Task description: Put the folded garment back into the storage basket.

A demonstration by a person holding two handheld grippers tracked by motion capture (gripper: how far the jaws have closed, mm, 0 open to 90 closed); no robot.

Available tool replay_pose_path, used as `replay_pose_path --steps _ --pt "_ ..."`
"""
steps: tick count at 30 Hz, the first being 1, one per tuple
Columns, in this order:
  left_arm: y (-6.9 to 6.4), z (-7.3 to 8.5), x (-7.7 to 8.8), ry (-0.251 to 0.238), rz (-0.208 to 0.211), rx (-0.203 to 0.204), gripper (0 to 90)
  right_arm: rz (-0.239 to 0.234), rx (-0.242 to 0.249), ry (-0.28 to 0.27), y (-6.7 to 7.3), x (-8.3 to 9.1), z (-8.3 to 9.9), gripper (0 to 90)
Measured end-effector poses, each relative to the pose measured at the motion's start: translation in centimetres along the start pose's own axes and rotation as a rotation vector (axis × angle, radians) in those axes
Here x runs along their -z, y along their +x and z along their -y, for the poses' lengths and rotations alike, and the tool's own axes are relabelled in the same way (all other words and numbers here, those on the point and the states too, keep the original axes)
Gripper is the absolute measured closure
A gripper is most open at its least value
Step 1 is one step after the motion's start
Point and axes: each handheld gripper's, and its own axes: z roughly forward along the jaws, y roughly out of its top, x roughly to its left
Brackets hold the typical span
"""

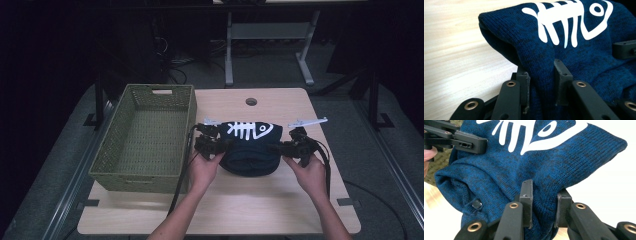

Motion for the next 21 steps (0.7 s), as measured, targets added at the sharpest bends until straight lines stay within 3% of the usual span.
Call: replay_pose_path --steps 15,21 --pt "0.7 -2.6 4.1 0.003 -0.029 -0.066 70.6 0.003 0.048 -0.03 3.0 1.0 -3.2 73.0" --pt "1.2 -3.1 5.2 -0.006 -0.032 -0.062 70.5 0.0 0.062 -0.033 4.0 1.1 -4.3 73.1"
